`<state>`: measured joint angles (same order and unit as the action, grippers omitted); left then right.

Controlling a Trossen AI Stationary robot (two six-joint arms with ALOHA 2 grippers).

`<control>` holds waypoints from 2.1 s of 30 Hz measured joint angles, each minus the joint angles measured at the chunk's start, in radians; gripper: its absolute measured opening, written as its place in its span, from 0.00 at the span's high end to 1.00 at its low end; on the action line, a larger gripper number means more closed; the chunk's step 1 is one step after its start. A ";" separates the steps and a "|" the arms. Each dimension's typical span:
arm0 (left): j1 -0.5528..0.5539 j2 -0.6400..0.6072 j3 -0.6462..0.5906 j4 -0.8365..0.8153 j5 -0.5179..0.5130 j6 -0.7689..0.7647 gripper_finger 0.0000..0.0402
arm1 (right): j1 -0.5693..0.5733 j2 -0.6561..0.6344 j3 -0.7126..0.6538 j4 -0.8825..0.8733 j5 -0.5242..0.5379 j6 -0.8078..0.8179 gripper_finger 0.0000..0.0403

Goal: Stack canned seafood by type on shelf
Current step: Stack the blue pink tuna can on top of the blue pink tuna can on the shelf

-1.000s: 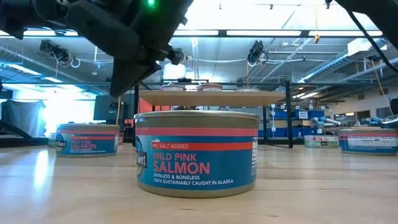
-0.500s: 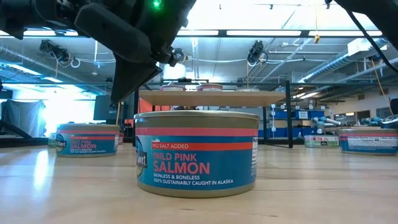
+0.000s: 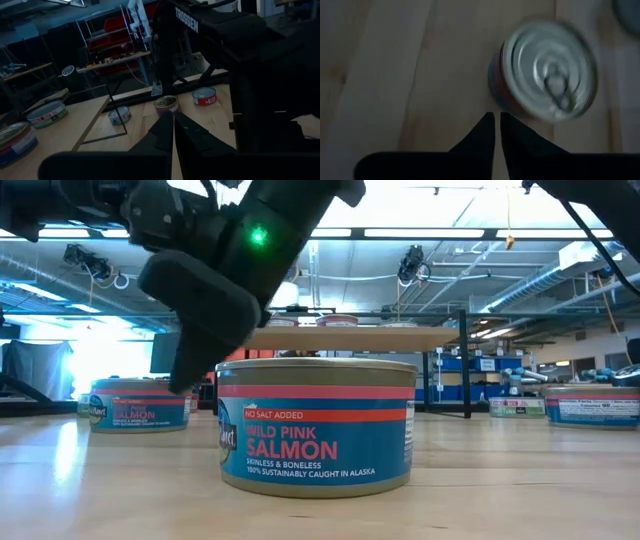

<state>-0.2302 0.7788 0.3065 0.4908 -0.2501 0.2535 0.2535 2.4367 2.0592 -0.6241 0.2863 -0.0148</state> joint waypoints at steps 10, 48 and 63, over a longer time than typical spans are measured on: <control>0.000 0.000 0.000 -0.055 0.000 -0.001 0.95 | -0.001 -0.002 -0.013 0.056 0.059 -0.127 0.80; 0.000 -0.001 0.000 -0.091 -0.063 -0.050 0.95 | 0.053 -0.198 -0.062 -0.387 0.070 0.132 1.00; 0.001 -0.001 0.000 -0.102 -0.079 -0.057 0.95 | 0.194 -0.544 -0.504 -0.545 0.036 0.606 1.00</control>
<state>-0.2295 0.7776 0.3065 0.3892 -0.3286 0.1964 0.4474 1.8927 1.5555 -1.1695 0.3222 0.5909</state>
